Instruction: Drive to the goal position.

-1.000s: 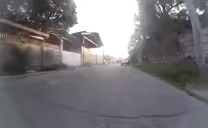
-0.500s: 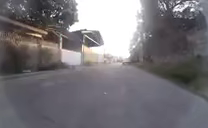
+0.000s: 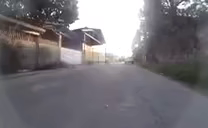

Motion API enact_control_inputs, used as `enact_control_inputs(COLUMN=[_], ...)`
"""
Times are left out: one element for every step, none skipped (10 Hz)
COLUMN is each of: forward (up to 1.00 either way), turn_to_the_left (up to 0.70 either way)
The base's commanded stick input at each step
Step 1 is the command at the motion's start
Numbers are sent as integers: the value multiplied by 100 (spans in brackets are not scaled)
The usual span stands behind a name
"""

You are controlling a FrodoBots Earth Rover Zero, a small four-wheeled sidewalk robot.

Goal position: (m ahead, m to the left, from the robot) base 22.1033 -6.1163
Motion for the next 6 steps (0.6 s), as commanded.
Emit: enact_control_inputs(forward=[100,100,100,100,100,100], turn_to_the_left=[-39,-39,-39,-39,-39,-39])
